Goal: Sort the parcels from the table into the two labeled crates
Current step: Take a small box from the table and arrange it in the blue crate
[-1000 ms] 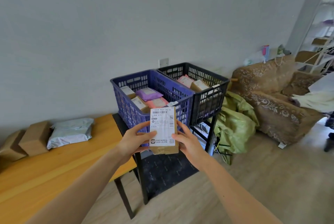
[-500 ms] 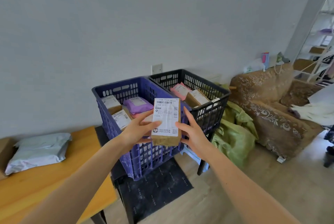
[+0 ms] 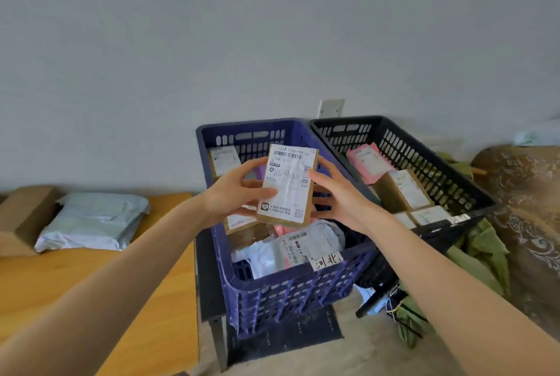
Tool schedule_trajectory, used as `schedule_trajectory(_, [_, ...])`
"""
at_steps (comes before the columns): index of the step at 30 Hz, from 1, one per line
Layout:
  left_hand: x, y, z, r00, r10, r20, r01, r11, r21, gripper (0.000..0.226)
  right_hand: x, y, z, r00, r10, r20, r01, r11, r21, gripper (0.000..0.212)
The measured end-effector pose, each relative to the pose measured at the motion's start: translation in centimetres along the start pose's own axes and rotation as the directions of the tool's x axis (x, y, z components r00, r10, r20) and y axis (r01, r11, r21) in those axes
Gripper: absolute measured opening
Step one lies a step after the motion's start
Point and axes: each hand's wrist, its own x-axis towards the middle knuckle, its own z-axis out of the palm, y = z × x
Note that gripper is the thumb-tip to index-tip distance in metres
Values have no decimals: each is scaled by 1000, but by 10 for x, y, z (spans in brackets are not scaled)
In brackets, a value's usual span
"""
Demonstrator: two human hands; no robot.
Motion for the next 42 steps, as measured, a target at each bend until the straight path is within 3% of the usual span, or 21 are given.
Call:
schedule_trajectory(4, [12, -13, -8, 998, -46, -46, 50, 995, 90, 74, 31, 15, -2, 993, 95, 74, -94, 995, -22, 46])
schedule_trajectory(8, [19, -29, -12, 994, -67, -84, 80, 983, 168, 79, 52, 37, -2, 972, 176, 158, -174, 984, -22, 54])
schedule_trajectory(11, [23, -40, -8, 993, -22, -112, 60, 934, 353, 84, 65, 54, -4, 954, 217, 205, -206, 976, -73, 60])
schedule_trajectory(15, [21, -52, -2, 984, 89, -156, 55, 677, 734, 93, 84, 68, -5, 920, 268, 286, -232, 961, -153, 70])
schedule_trajectory(19, [12, -53, 9, 981, 194, 0, -81, 407, 910, 77, 101, 75, -1, 858, 313, 407, -211, 938, -277, 71])
schedule_trajectory(22, [5, -51, 17, 973, 186, 135, -175, 223, 959, 72, 110, 82, 2, 820, 335, 464, -178, 920, -349, 59])
schedule_trajectory(25, [5, -52, 24, 984, 86, 158, -169, 137, 976, 69, 120, 85, 4, 771, 359, 526, -173, 913, -369, 57])
schedule_trajectory(29, [3, -54, 27, 994, -9, 109, -107, 112, 988, 76, 124, 89, 12, 711, 380, 592, -150, 904, -400, 59])
schedule_trajectory(38, [-9, -67, 38, 988, -86, 130, -131, -14, 991, 83, 132, 98, 18, 656, 395, 643, -91, 887, -452, 63])
schedule_trajectory(42, [-9, -69, 42, 980, -131, 151, -157, -31, 987, 79, 127, 99, 18, 657, 381, 651, 11, 858, -513, 57])
